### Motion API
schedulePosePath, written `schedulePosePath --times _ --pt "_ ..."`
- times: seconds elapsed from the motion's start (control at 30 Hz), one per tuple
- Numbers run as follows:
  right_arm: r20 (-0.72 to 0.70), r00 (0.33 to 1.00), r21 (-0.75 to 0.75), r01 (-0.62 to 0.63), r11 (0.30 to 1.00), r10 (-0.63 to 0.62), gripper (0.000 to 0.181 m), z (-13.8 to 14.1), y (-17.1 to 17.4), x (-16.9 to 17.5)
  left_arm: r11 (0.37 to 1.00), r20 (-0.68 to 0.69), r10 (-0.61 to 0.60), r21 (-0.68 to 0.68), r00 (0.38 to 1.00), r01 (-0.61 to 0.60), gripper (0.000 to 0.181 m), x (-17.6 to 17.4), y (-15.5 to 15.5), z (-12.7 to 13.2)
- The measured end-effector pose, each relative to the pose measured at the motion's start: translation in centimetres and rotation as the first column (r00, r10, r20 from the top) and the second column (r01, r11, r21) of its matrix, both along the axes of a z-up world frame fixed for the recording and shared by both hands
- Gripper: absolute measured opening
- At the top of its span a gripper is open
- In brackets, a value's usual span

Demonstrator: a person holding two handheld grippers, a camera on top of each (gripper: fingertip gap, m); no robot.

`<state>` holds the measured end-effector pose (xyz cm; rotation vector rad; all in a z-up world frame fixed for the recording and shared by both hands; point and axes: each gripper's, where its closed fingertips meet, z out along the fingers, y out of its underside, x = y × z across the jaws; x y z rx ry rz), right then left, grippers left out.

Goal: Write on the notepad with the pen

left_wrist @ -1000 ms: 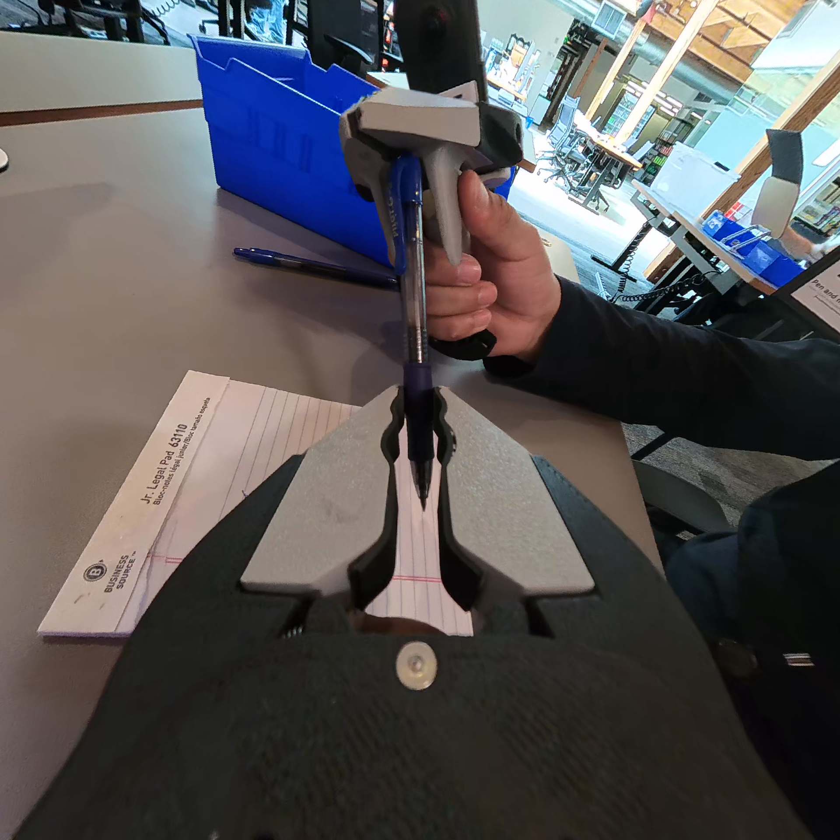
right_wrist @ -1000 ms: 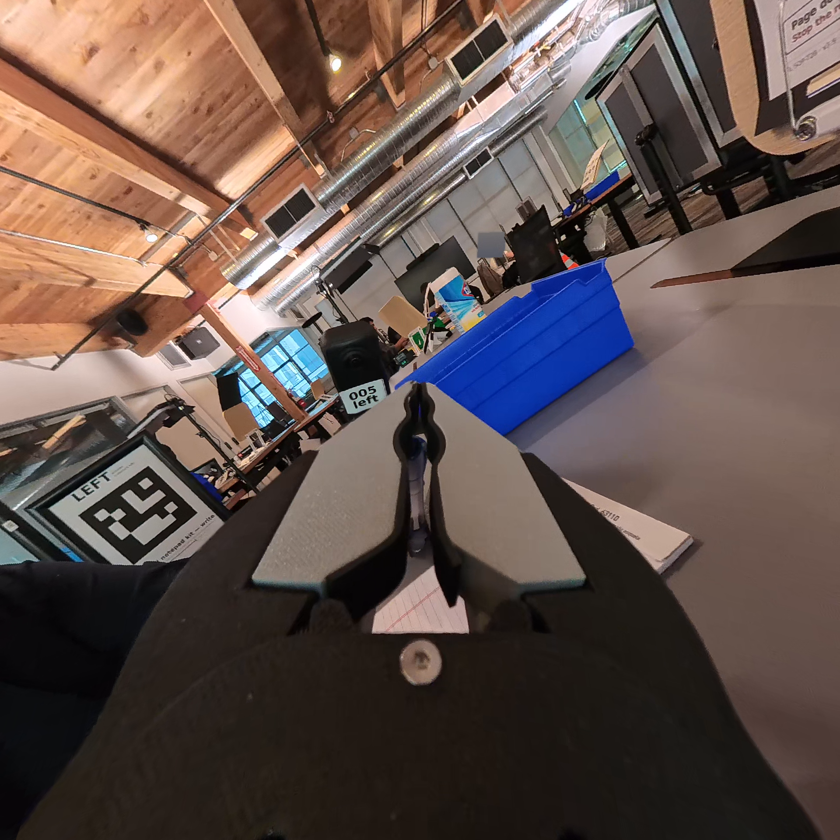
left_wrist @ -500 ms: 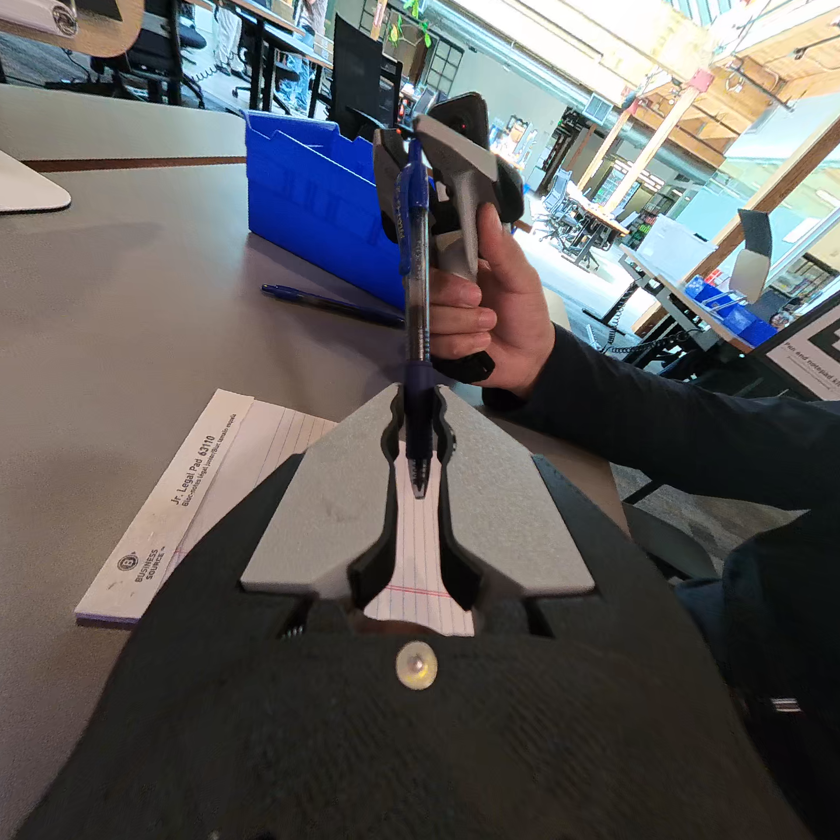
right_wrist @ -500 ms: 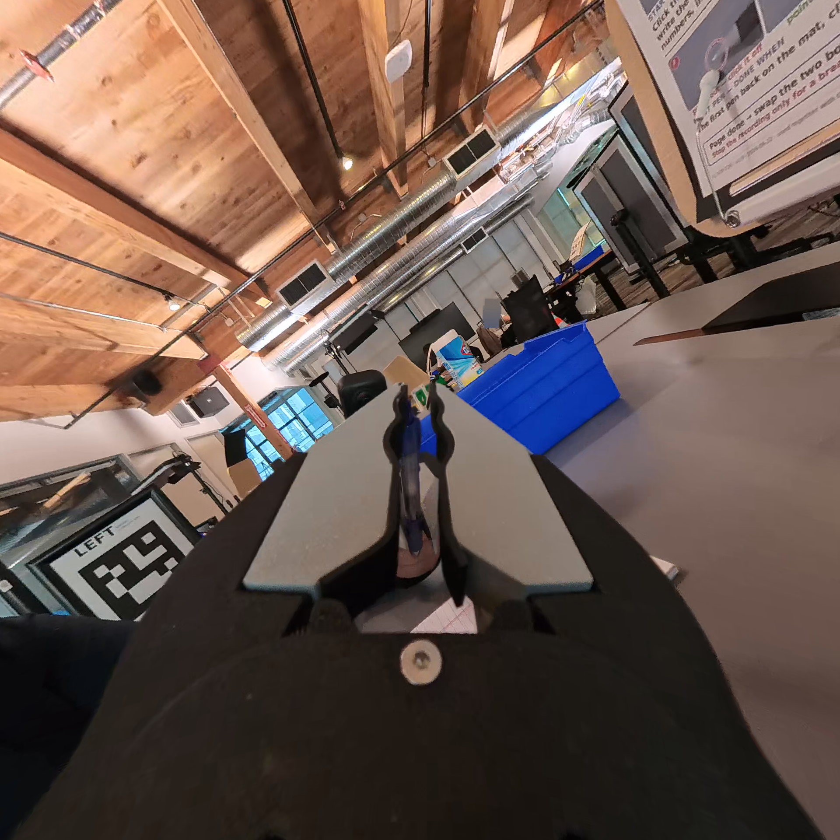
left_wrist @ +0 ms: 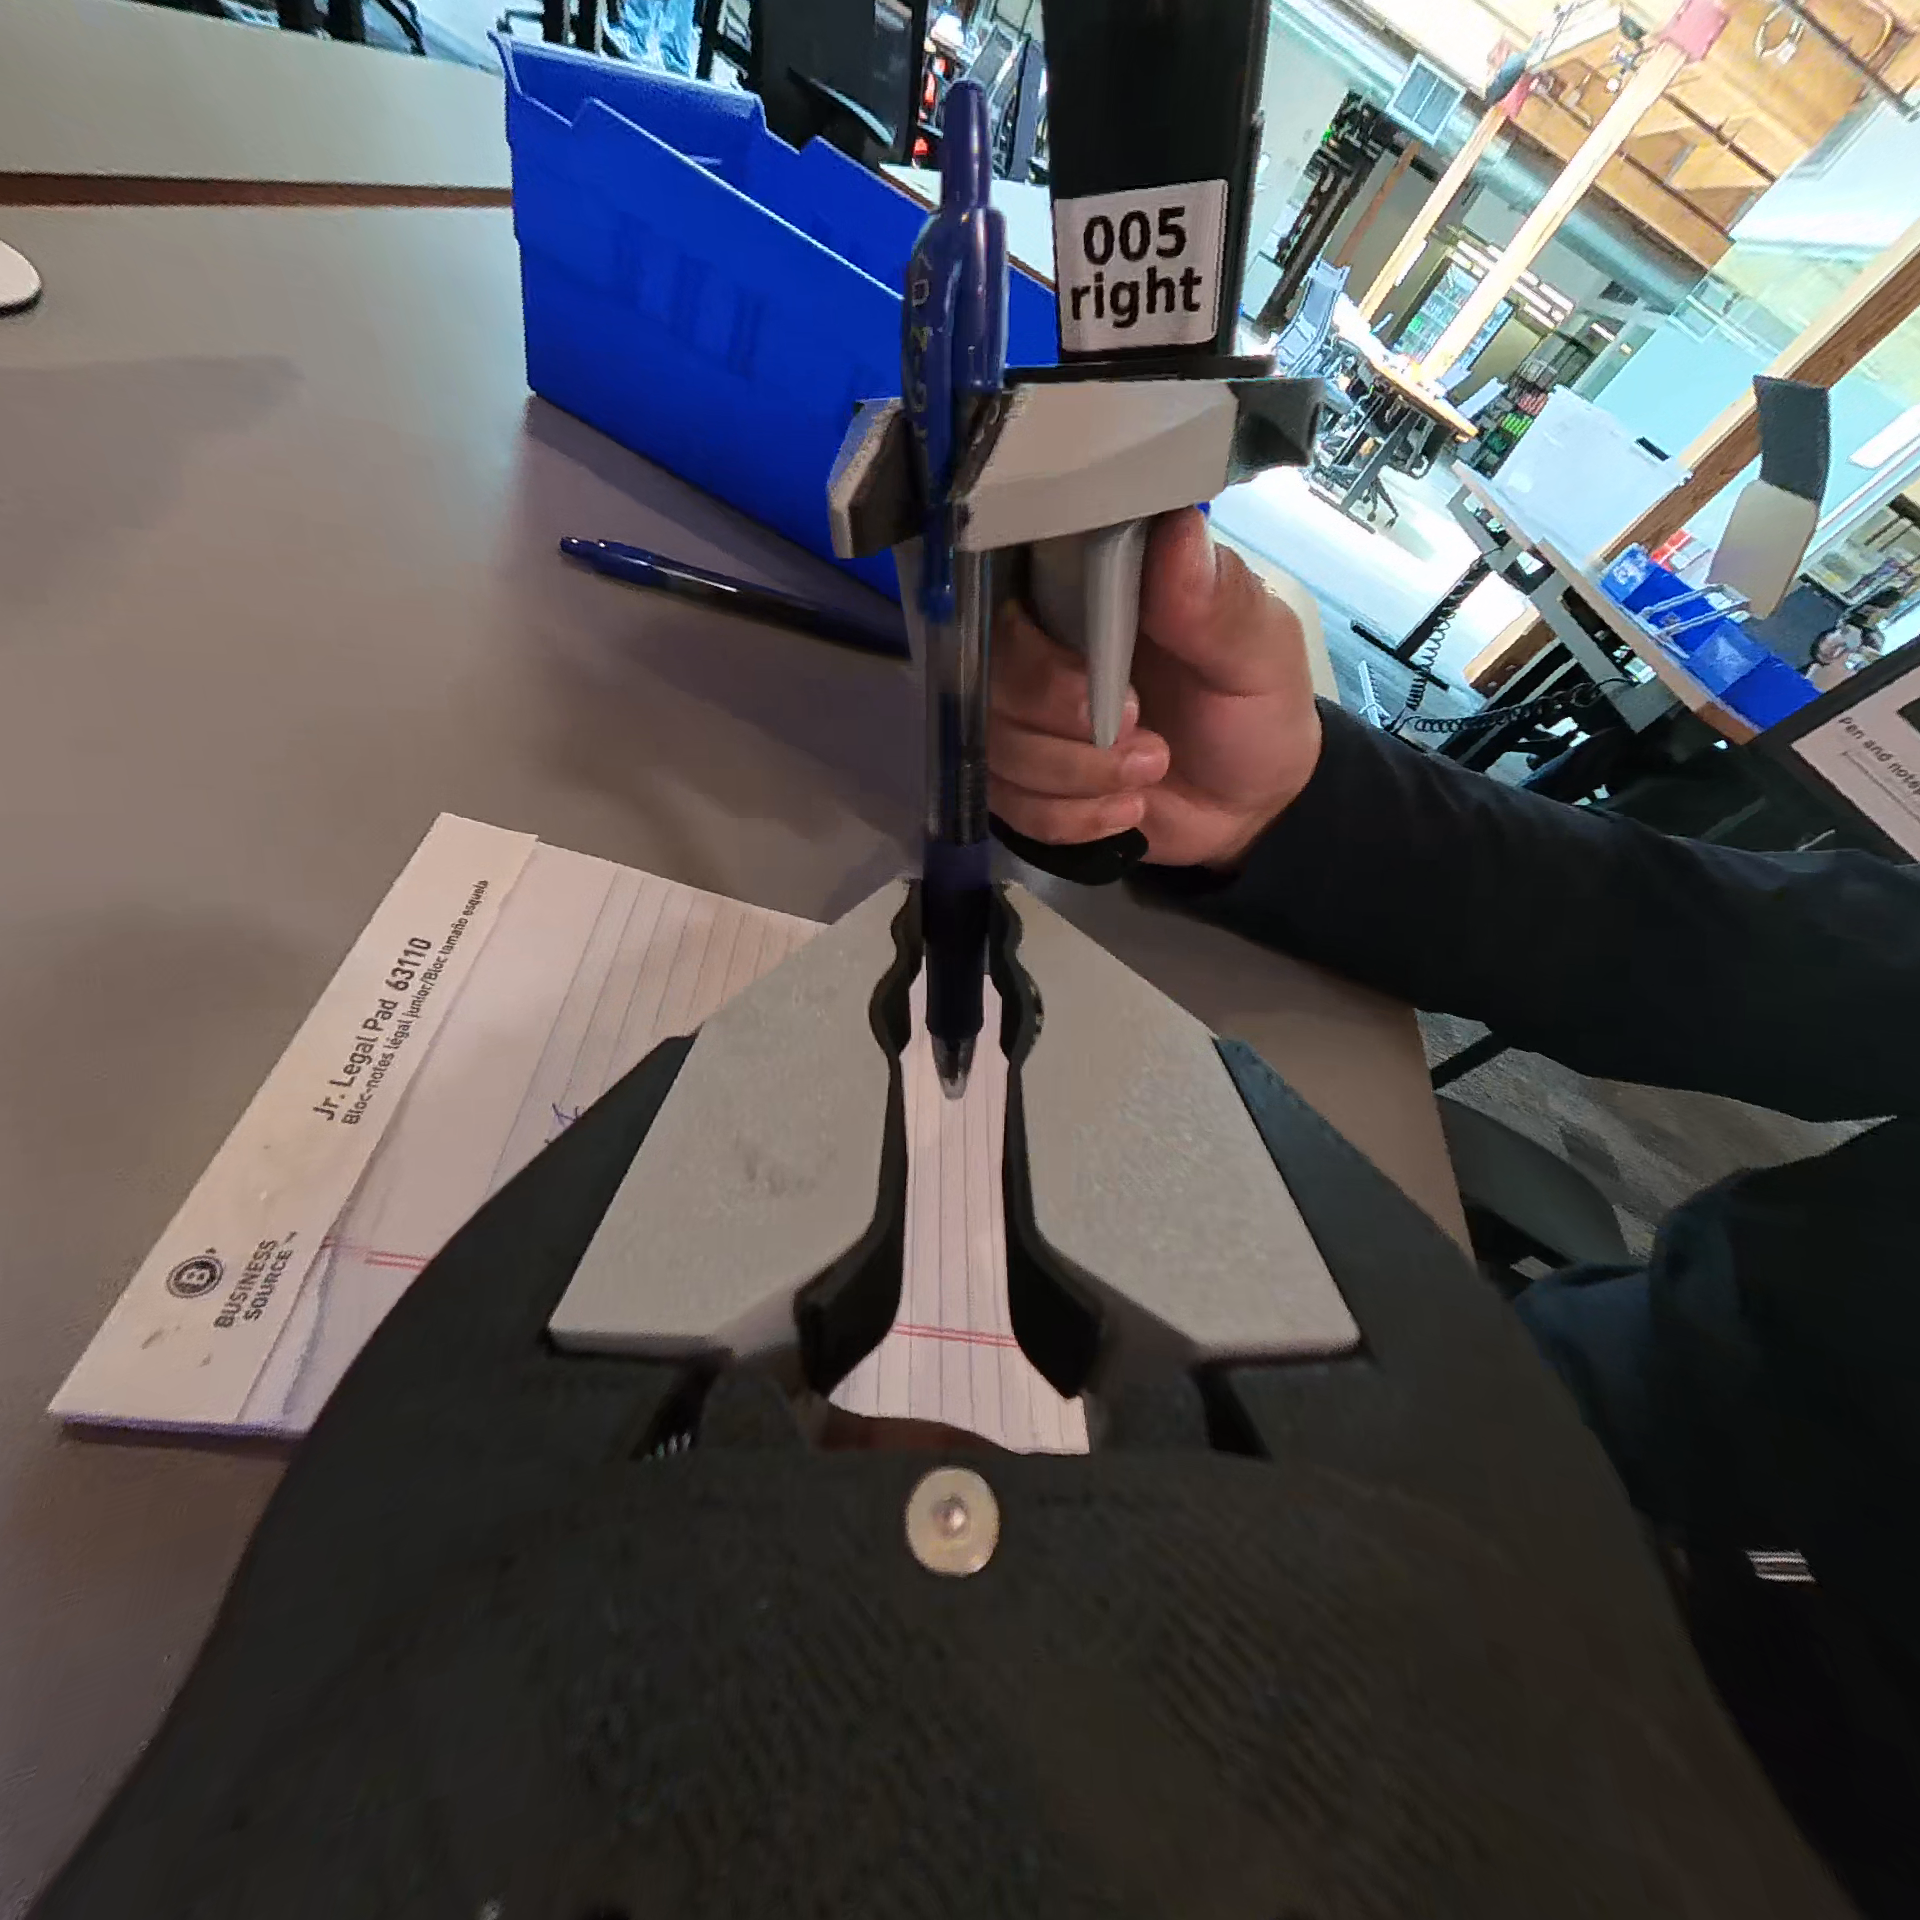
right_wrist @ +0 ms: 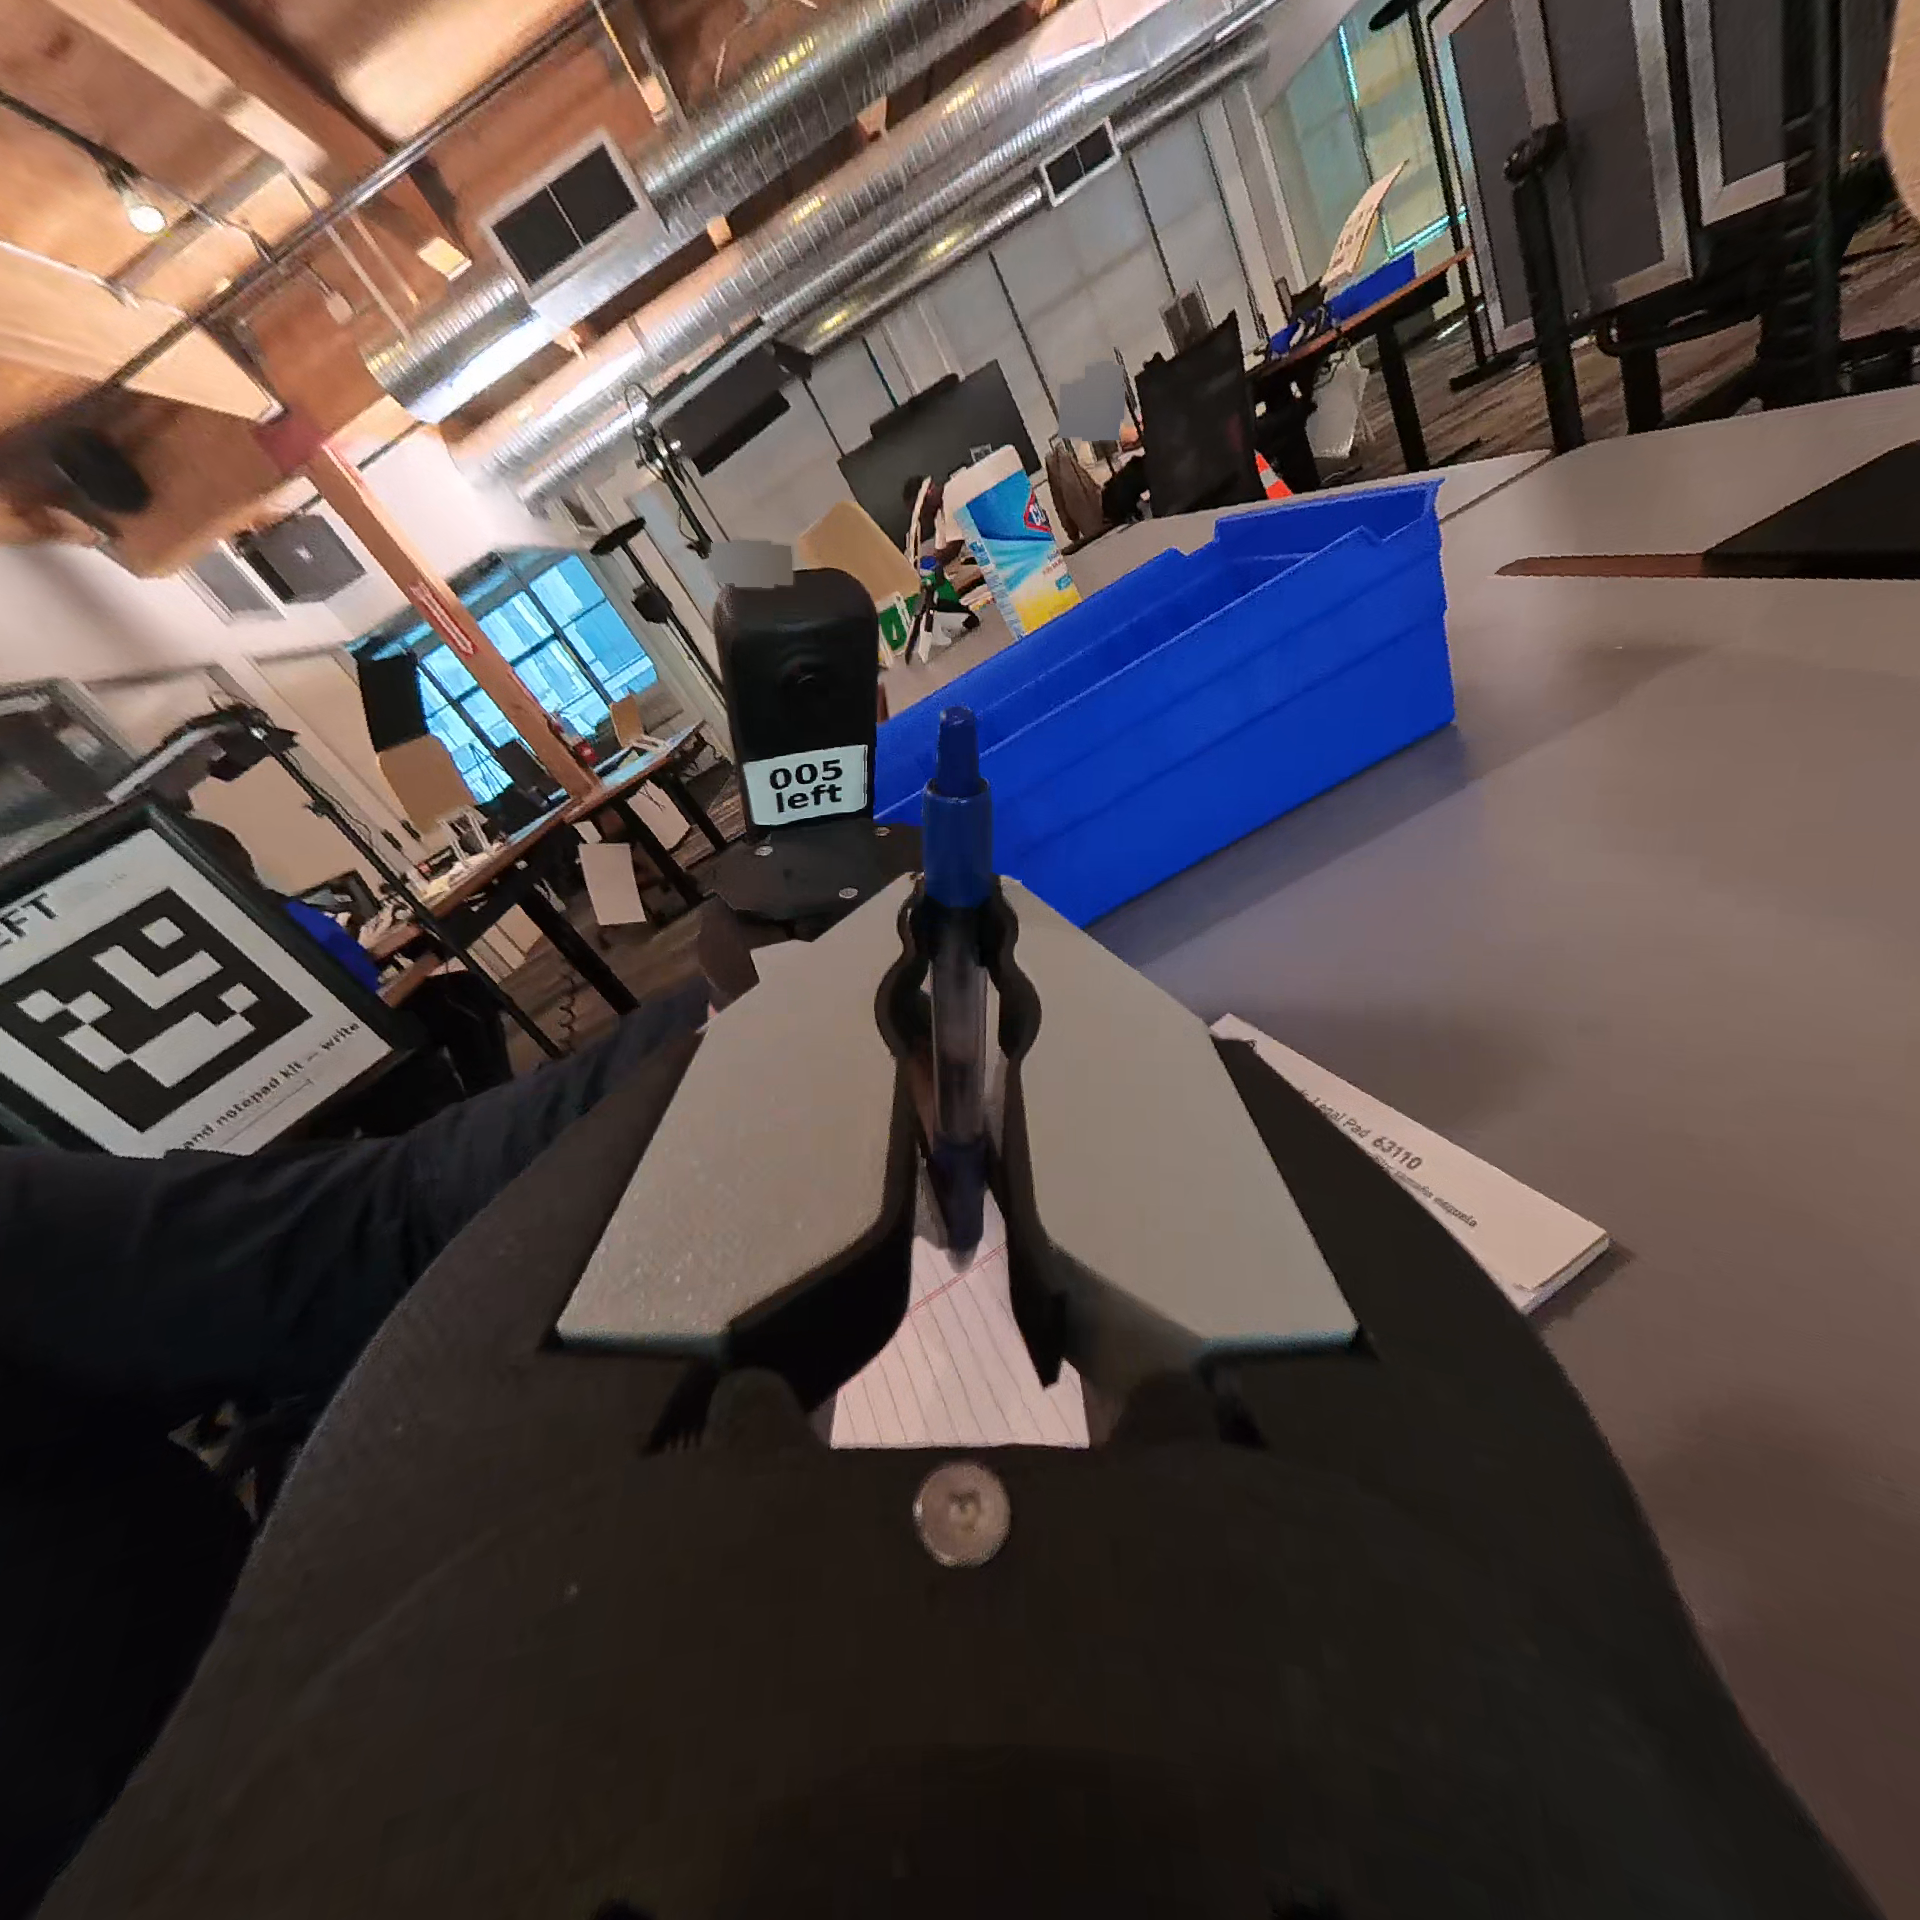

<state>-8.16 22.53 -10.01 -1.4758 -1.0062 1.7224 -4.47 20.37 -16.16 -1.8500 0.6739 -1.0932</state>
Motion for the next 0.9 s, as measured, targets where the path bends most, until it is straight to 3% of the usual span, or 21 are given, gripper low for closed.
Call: schedulePosePath --times 0.27,0.33,0.47,0.63,0.77,0.8,0.87,0.9 --pt "-0.033 0.999 -0.059 -0.022 0.998 0.02 0.006 0.2 -0.1 -0.1 1.0 0.072 0.016 0.017 0.997 -0.018 0.015 -0.1 0.2 1.2" --pt "-0.031 0.999 -0.064 -0.029 0.998 0.027 0.007 0.1 -0.4 -0.3 1.0 0.084 0.009 0.011 0.996 -0.01 0.009 -0.2 0.2 1.3" --pt "-0.038 0.999 -0.105 -0.024 0.994 0.02 0.007 0.1 0.1 -0.3 0.997 0.047 0.054 0.051 0.997 -0.057 0.009 -0.8 0.7 1.3" --pt "-0.017 0.998 -0.158 0.056 0.986 -0.059 0.019 -0.5 2.2 0.5 0.972 0.022 0.221 0.072 0.975 -0.222 0.009 -3.3 2.9 1.3" --pt "0.029 1.0 -0.201 0.012 0.979 -0.007 0.031 -1.6 1.6 -0.2 0.985 0.031 0.157 0.066 0.987 -0.159 0.009 -2.0 2.1 1.4" --pt "0.038 0.999 -0.193 -0.012 0.981 0.02 0.031 -1.9 1.0 -0.5 0.986 0.011 0.153 0.063 0.988 -0.153 0.009 -1.7 2.0 1.0" --pt "0.074 0.996 -0.13 -0.039 0.991 0.048 0.009 -2.2 -0.1 -1.1 0.99 -0.026 0.134 0.054 0.991 -0.133 0.009 -1.1 1.8 0.2" --pt "0.108 0.993 -0.083 -0.032 0.996 0.041 0.008 -2.5 -0.3 -1.3 0.991 -0.034 0.124 0.045 0.992 -0.123 0.009 -0.9 1.7 -0.1"
